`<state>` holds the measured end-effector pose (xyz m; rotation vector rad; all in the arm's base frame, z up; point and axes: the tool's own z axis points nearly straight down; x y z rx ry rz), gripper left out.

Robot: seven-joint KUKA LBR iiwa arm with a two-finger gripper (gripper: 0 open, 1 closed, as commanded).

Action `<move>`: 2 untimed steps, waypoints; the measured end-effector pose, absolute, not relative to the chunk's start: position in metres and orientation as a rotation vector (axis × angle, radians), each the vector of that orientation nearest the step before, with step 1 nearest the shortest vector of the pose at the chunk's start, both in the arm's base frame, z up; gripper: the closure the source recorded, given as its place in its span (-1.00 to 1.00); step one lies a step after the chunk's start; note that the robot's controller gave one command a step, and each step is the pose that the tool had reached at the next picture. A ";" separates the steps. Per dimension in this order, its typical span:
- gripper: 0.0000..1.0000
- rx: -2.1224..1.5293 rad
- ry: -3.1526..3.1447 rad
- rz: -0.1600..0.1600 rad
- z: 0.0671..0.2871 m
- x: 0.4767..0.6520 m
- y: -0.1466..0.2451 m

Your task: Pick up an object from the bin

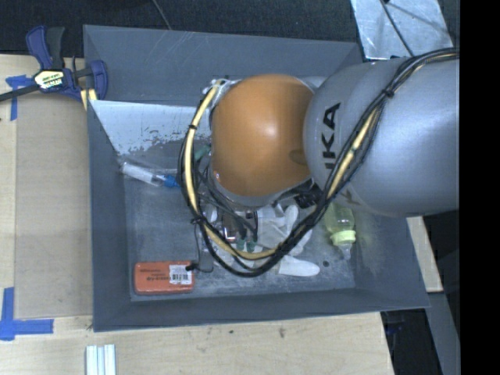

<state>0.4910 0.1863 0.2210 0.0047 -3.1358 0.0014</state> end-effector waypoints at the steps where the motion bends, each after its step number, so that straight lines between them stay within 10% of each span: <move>1: -1.00 -0.001 -3.144 -0.002 0.225 0.493 0.185; 2: -1.00 -0.016 -3.151 -0.006 0.176 0.516 0.158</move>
Offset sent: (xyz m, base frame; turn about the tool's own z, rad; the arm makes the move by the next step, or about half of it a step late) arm 0.0394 -0.0514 -0.0878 0.0269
